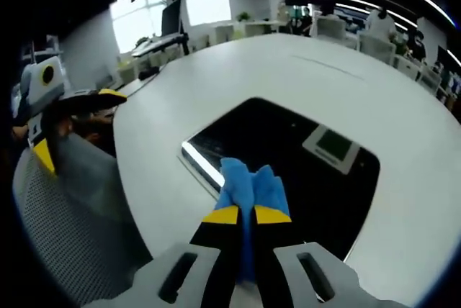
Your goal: Wipe the mirror surface with the cleaning cloth until all visible marks leave the cleaned area.
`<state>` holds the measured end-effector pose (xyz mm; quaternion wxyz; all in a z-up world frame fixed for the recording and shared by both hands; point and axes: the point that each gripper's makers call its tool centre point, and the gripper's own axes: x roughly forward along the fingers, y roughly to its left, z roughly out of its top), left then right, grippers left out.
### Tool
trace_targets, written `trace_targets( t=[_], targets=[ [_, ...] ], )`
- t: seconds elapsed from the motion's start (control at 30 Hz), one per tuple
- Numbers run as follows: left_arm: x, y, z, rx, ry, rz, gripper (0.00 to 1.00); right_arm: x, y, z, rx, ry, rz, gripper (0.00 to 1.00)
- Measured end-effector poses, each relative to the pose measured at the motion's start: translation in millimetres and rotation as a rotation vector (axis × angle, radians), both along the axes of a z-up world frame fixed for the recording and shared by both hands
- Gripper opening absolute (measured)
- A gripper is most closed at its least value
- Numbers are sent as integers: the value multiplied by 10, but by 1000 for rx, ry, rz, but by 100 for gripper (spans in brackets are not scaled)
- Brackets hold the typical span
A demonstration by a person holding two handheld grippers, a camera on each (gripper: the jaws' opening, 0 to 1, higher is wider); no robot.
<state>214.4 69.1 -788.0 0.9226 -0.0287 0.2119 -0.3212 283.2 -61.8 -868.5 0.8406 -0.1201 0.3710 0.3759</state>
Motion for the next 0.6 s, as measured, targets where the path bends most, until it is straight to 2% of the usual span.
trace_targets(
  t=[0.4,0.6],
  targets=[
    [4,-8,1,1,-1,-4,89,23,7,3,13,-2,5,0],
    [5,-9,-4,4,1,-5,89,110,17,3,14,-9,-7,0]
  ],
)
